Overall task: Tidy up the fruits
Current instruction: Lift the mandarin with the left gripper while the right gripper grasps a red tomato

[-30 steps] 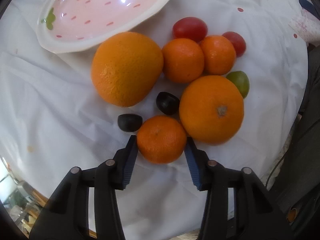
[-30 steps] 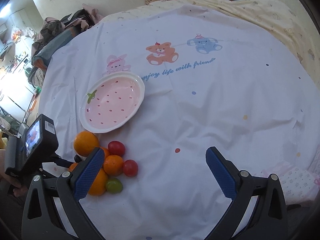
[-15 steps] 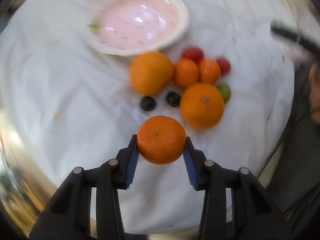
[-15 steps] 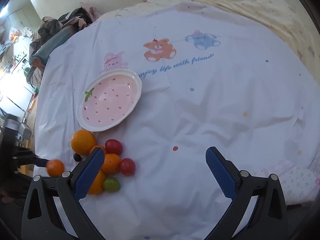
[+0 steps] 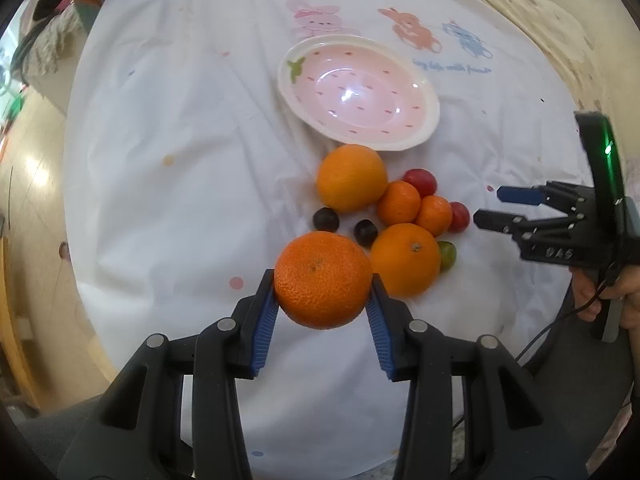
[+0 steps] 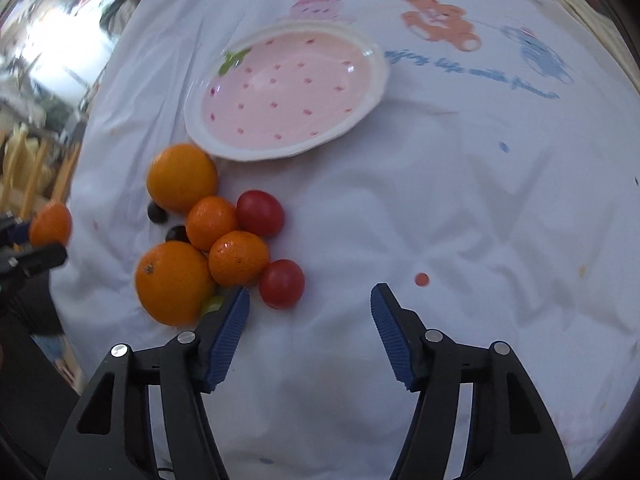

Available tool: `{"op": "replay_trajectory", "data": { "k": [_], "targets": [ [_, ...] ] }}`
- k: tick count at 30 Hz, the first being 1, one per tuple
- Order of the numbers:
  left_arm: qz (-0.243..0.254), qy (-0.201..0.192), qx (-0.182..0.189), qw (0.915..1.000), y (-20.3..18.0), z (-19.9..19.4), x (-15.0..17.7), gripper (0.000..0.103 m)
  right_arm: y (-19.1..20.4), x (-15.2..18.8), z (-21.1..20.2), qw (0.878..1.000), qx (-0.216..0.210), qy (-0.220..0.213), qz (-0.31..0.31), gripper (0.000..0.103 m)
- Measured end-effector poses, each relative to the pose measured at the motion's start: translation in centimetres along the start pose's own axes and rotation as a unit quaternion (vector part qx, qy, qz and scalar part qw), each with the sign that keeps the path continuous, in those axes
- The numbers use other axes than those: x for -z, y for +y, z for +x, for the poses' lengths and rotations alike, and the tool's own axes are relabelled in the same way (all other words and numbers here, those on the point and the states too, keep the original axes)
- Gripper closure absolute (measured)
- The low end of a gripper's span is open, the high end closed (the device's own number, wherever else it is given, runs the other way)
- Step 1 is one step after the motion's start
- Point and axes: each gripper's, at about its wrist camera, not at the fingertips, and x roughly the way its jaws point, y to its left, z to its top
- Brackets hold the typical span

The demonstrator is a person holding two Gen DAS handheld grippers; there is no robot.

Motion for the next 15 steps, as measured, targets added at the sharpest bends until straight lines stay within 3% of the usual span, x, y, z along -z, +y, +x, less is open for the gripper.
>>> {"op": "replay_trajectory", "data": {
  "k": [3,9,12,15],
  "targets": [
    [-0.002,-0.006,-0.015,0.9999,0.3,0.3,-0.1,0.065,0.8,-0.1,1.7,0.999,0.013,0.026,-0.027,0.052],
    [-0.006,-0.008,-0.025,0.9996,0.6,1.0,-0.4,0.065,2.4,-0.9,3.7,0.996,0.025,0.041,-0.071,0.057],
    [-0.002,-0.010,-0.029,0.9995,0.4,1.1,-0.4,0.065,2.2,-1.2,4.3,0.996,0.012,0.050,-0.070,0.070],
    [-0.002,-0.012,-0.035,0.9993,0.4,1.2,-0.4,0.065,1.7,-1.4,3.6,0.997,-0.004,0.042,-0.059,0.070]
  ]
}}
